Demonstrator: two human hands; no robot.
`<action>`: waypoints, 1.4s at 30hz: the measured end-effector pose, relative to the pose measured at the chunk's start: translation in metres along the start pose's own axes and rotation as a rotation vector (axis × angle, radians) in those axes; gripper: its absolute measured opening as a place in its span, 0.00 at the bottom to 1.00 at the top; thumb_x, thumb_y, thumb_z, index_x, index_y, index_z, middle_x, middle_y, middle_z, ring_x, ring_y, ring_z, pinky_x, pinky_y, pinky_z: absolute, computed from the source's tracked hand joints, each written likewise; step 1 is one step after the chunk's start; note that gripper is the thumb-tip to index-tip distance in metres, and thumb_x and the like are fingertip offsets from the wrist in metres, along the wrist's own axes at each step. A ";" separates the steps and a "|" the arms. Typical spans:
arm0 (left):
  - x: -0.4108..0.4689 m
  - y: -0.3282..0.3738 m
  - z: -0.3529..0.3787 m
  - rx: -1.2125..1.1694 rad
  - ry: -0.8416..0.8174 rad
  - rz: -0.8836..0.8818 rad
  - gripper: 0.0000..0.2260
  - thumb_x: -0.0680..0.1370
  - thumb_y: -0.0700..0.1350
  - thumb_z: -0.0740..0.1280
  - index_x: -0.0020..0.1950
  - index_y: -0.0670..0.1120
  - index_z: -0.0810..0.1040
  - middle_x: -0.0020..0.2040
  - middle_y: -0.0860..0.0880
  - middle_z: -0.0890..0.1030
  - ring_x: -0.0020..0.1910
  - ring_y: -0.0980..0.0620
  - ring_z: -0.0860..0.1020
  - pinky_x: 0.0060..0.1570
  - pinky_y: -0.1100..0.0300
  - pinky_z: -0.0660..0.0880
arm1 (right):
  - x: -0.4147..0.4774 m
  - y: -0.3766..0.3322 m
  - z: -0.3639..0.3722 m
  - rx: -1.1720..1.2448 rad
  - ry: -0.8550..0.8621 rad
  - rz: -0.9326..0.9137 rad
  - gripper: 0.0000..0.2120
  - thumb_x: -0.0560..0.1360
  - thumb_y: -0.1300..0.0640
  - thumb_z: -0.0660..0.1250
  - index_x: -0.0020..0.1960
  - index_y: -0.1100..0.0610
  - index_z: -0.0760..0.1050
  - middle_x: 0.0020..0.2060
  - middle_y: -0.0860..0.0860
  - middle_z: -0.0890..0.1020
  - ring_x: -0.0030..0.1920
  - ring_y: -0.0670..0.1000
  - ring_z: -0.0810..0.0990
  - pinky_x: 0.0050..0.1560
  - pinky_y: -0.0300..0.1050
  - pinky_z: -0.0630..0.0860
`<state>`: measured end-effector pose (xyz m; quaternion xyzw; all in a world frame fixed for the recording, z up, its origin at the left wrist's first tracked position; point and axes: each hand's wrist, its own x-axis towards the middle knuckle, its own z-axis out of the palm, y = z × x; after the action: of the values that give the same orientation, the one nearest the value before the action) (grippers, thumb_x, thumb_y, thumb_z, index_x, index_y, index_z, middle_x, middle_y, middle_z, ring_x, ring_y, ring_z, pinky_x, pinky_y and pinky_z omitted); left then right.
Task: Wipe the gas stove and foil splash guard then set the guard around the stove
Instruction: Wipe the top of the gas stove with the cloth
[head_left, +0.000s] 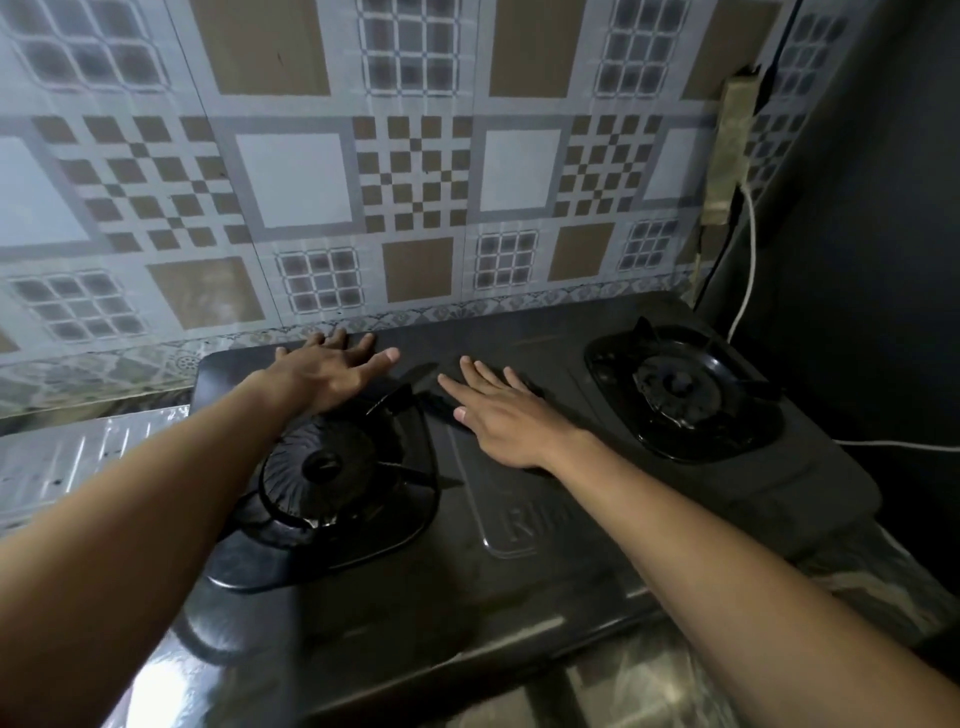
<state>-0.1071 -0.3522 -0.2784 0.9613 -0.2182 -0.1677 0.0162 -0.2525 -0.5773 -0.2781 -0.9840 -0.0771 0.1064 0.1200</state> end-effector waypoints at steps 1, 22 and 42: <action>0.000 0.000 0.000 -0.018 0.013 -0.004 0.52 0.61 0.83 0.34 0.80 0.61 0.46 0.82 0.49 0.45 0.80 0.44 0.44 0.72 0.29 0.45 | -0.003 0.005 0.000 0.002 -0.002 0.018 0.25 0.86 0.51 0.47 0.81 0.48 0.44 0.80 0.52 0.41 0.79 0.51 0.39 0.77 0.53 0.37; -0.002 0.002 -0.003 -0.026 -0.037 -0.005 0.58 0.55 0.88 0.45 0.80 0.61 0.46 0.82 0.45 0.46 0.80 0.38 0.46 0.74 0.31 0.45 | -0.073 -0.030 0.029 -0.022 0.076 0.120 0.26 0.86 0.50 0.47 0.81 0.52 0.43 0.80 0.53 0.42 0.79 0.51 0.40 0.78 0.53 0.38; -0.022 0.013 -0.009 -0.143 0.010 -0.007 0.58 0.59 0.85 0.52 0.82 0.53 0.53 0.82 0.43 0.51 0.79 0.39 0.52 0.77 0.43 0.48 | -0.136 -0.077 0.058 -0.011 0.143 0.117 0.26 0.85 0.51 0.49 0.81 0.52 0.46 0.80 0.52 0.44 0.79 0.49 0.40 0.78 0.53 0.38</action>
<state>-0.1283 -0.3554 -0.2612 0.9592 -0.2021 -0.1781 0.0856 -0.4069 -0.5143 -0.2880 -0.9926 -0.0114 0.0421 0.1136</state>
